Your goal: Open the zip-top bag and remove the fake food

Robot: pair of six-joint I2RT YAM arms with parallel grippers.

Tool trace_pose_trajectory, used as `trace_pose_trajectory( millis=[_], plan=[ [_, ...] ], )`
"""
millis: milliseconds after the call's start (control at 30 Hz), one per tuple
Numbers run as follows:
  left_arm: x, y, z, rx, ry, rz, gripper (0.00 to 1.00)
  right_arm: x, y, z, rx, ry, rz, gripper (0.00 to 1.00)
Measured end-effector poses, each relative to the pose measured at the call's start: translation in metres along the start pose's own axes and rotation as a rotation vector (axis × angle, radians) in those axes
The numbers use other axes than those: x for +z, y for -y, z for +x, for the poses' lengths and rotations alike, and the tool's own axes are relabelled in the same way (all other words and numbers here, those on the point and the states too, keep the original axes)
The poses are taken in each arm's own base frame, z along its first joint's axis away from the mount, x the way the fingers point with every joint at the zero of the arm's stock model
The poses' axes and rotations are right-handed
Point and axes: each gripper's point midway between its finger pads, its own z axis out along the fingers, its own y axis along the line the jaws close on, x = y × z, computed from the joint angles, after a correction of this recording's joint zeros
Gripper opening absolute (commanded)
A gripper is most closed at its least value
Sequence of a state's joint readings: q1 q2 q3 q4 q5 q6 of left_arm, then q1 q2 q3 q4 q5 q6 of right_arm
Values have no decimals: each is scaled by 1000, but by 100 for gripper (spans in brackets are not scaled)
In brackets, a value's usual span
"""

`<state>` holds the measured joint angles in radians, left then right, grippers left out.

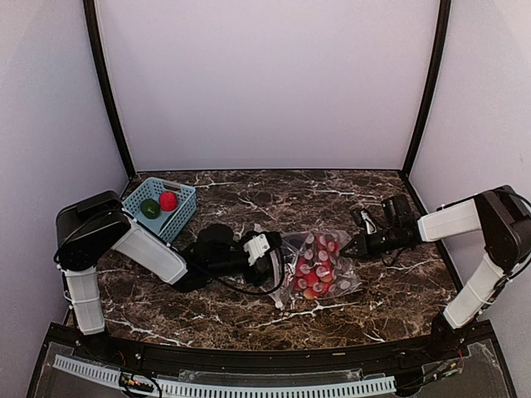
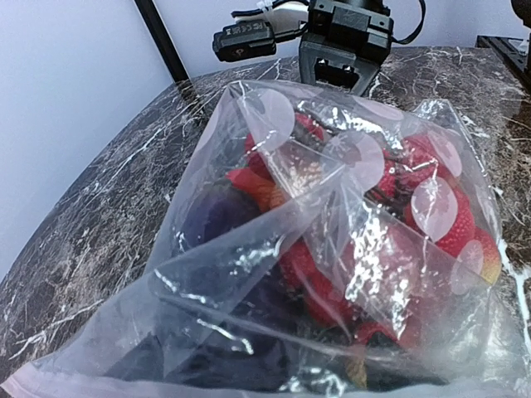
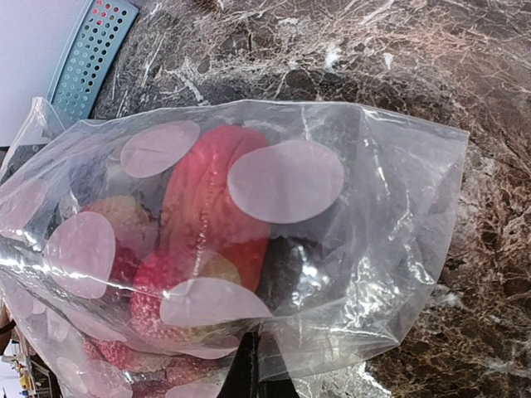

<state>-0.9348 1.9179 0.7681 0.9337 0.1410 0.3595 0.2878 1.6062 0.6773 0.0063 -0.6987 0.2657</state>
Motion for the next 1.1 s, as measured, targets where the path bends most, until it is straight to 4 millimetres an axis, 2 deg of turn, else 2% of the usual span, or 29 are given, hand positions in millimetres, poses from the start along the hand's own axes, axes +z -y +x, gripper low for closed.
trace_pose_trajectory(
  millis=[167,267,400,533,800,933,1000,1067,1100],
  plan=[
    [15,-15,2,-3,-1,-6,86,-1,0,-3,-4,0,6,0],
    [21,-21,10,-21,-13,6,87,-1,-1,-5,-8,1,8,0],
    [33,-22,28,-54,-68,35,89,1,0,-8,-9,0,8,0],
    [41,-18,37,-82,-92,61,89,3,2,-10,-7,-3,8,0],
    [61,-17,37,-135,-91,90,90,19,6,-10,-5,-42,-2,0],
    [66,-20,32,-156,-85,90,85,31,2,-12,-27,-69,-7,0],
    [69,-23,28,-161,-80,88,78,34,2,-11,-34,-77,-6,0],
    [70,-25,26,-164,-78,89,63,35,2,-11,-39,-84,-5,0],
    [70,-25,27,-168,-80,89,59,35,1,-10,-38,-88,-5,0]
  ],
)
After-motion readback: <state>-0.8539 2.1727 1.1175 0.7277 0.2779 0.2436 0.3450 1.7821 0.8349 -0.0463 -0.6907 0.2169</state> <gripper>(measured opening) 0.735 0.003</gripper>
